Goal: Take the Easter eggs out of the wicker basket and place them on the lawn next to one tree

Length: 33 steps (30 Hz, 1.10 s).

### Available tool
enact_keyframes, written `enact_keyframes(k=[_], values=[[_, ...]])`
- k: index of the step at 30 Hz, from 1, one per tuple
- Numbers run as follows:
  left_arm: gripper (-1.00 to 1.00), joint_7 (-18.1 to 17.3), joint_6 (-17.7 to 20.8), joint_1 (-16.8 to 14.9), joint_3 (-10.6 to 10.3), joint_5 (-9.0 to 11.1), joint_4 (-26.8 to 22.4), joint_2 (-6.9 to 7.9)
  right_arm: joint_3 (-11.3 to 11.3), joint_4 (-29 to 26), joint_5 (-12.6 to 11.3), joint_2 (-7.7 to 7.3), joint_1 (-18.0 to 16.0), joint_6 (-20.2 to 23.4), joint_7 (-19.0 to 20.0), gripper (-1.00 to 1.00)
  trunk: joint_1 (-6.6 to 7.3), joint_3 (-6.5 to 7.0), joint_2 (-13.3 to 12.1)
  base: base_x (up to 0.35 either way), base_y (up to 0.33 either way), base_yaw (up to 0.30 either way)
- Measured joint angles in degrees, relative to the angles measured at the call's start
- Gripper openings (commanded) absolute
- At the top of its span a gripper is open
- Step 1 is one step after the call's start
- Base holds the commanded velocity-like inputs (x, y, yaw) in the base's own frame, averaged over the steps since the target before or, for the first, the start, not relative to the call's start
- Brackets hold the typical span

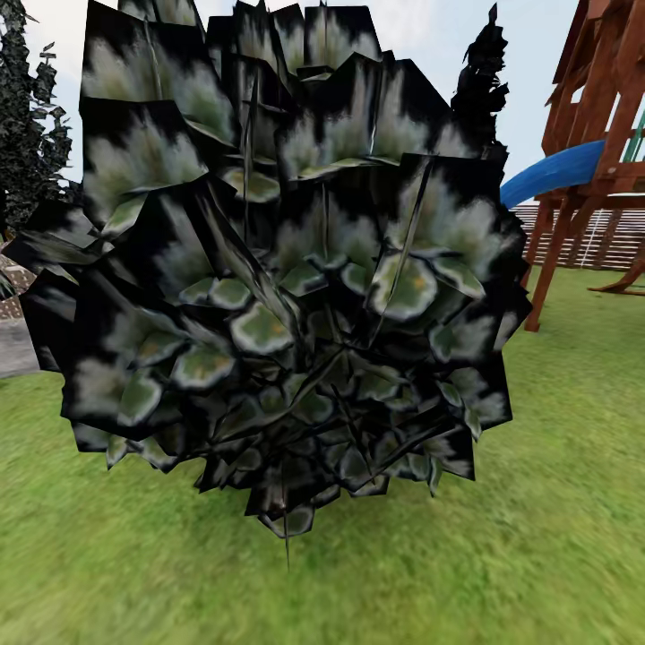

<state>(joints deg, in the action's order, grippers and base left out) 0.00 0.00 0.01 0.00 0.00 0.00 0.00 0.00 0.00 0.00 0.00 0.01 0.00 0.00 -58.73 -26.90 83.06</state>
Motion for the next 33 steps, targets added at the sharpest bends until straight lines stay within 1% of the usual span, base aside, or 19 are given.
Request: enact_keyframes(k=[2,5,6,8,12,15,23,26,33], values=[[1.00,-0.2,0.1,0.7,0.0,0.1,0.1,0.64,0.2,0.2,0.1,-0.64,-0.6,0.3,0.6,1.00,0.00,0.02,0.0,0.000,0.000,0.000],[1.00,-0.3,0.1,1.6,-0.1,0.0,0.2,1.60,0.2,0.3,-0.1,-1.60,-1.6,0.1,0.4,1.00,0.00,0.01,0.0,0.000,0.000,0.000],[1.00,-0.4,0.0,2.0,-0.1,0.0,0.0,1.66,0.1,0.4,-0.2,-1.79,-1.9,0.1,0.2,1.00,0.00,0.02,0.0,0.000,0.000,0.000],[1.00,-1.0,-0.1,2.6,-0.3,-0.6,-0.2,1.01,-0.1,0.8,-0.4,-1.69,-2.6,0.0,0.0,1.00,0.00,0.01,0.0,0.000,0.000,-0.007],[1.00,-1.2,0.1,2.7,-0.2,-1.8,-0.3,-0.27,-0.2,1.5,-0.6,-1.91,-3.5,-0.1,0.0,1.00,0.01,0.02,0.0,0.083,-0.051,-0.254],[1.00,-1.1,0.1,2.7,-0.2,-1.8,-0.2,-1.23,-0.2,1.5,-0.6,-2.01,-3.5,0.0,0.0,1.00,0.00,0.02,0.0,0.086,-0.066,-0.297],[1.00,-1.2,0.0,2.7,-0.1,-1.7,-0.2,-1.04,-0.2,1.6,-0.6,-2.02,-3.5,0.0,0.1,1.00,-0.01,0.02,0.0,0.004,-0.037,-0.300],[1.00,-1.2,0.0,2.7,-0.1,-1.7,-0.3,-1.00,-0.3,1.6,-0.6,-1.97,-3.5,0.0,0.1,1.00,-0.01,0.02,0.0,0.000,-0.241,-0.236],[1.00,-0.9,0.0,2.7,-0.1,-1.8,-0.3,-1.05,-0.3,1.6,-0.6,-1.94,-3.5,-0.1,0.1,1.00,-0.01,0.02,0.0,0.000,-0.297,-0.085]])
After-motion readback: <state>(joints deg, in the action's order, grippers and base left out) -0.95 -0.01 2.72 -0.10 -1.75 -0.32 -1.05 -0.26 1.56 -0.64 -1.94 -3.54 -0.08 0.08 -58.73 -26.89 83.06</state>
